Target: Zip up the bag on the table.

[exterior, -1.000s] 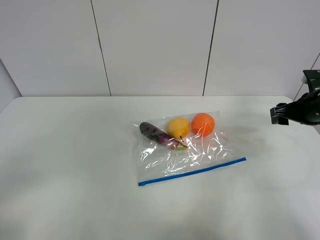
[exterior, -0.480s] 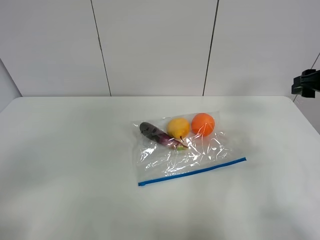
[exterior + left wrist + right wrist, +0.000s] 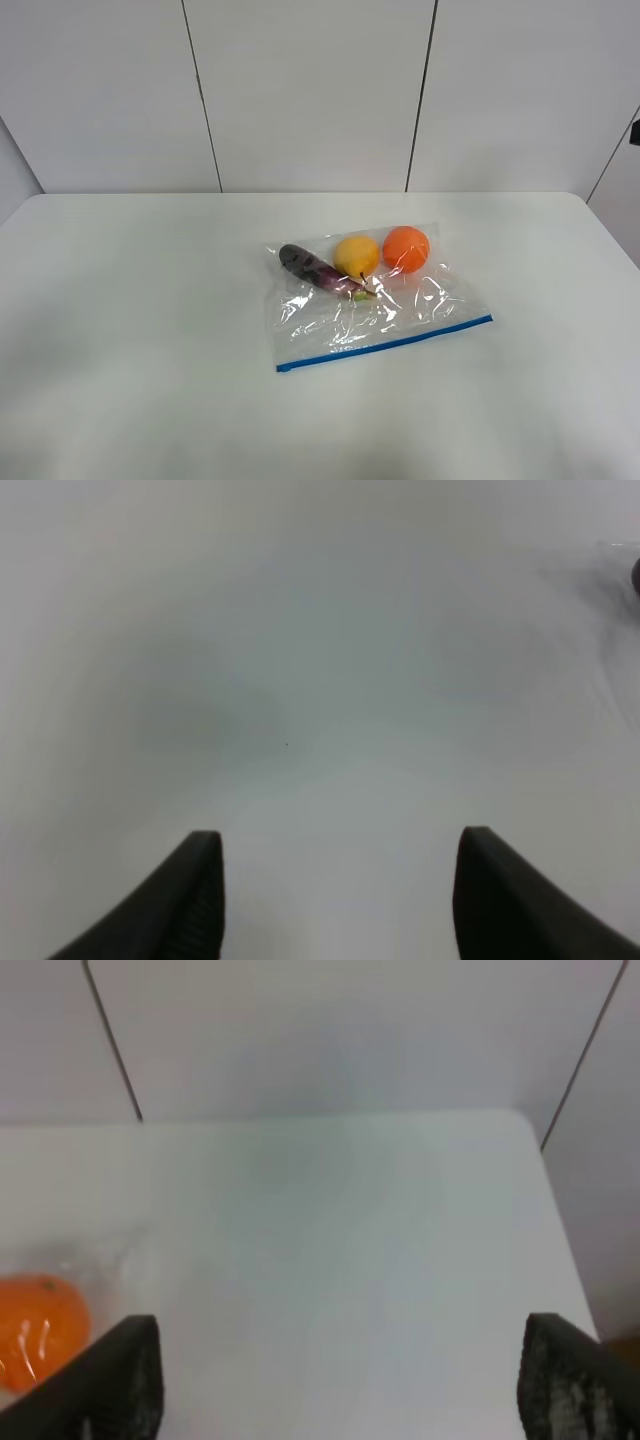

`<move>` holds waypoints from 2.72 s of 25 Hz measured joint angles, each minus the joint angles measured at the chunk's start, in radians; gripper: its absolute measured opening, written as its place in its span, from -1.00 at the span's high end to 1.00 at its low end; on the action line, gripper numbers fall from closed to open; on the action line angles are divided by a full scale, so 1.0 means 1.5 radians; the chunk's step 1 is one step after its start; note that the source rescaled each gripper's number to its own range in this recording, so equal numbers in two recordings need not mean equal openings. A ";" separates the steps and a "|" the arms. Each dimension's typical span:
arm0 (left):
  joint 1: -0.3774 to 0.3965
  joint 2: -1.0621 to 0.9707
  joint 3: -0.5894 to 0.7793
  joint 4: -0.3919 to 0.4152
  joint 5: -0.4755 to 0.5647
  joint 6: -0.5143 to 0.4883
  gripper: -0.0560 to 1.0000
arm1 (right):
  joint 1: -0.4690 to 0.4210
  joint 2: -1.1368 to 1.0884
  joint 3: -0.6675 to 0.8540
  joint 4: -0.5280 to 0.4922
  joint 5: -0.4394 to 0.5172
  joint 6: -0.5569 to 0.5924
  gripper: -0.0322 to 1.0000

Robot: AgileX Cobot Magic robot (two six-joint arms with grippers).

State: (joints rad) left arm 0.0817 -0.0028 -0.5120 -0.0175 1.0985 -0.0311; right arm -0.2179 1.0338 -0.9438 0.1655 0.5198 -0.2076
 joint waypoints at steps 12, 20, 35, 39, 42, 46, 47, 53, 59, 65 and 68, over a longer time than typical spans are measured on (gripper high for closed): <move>0.000 0.000 0.000 0.000 0.000 0.000 -0.16 | 0.107 -0.139 0.001 -0.053 0.032 0.040 -0.91; 0.000 0.000 0.000 0.000 0.000 0.000 -0.16 | 0.107 -0.250 0.001 -0.075 0.049 0.067 -0.91; -0.006 0.000 0.000 0.000 0.000 0.000 -0.16 | 0.191 -0.372 0.001 -0.149 0.248 0.112 -0.91; -0.006 0.000 0.000 0.000 0.000 0.000 -0.16 | 0.223 -0.414 0.003 -0.189 0.304 0.160 -0.91; -0.006 0.000 0.000 0.000 0.000 0.000 -0.16 | 0.223 -0.449 0.003 -0.190 0.314 0.177 -0.91; -0.006 0.000 0.000 0.000 0.000 0.000 -0.16 | 0.223 -0.479 0.003 -0.186 0.336 0.182 -0.91; -0.006 0.000 0.000 0.000 0.000 0.000 -0.16 | 0.223 -0.480 0.003 -0.186 0.340 0.182 -0.91; -0.006 0.000 0.000 0.000 0.000 0.000 -0.16 | 0.223 -0.480 0.003 -0.183 0.347 0.216 -0.91; -0.006 0.000 0.000 0.000 0.000 0.000 -0.16 | 0.223 -0.480 0.003 -0.169 0.355 0.224 -0.91; -0.006 0.000 0.000 0.000 0.000 0.000 -0.16 | 0.223 -0.484 0.012 -0.131 0.363 0.224 -0.91; -0.006 0.000 0.000 0.000 0.000 0.000 -0.16 | 0.212 -0.506 0.054 -0.118 0.363 0.224 -0.91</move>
State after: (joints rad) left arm 0.0730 -0.0028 -0.5120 -0.0175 1.0985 -0.0311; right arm 0.0998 0.2744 -0.8623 -0.0117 1.0642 0.1286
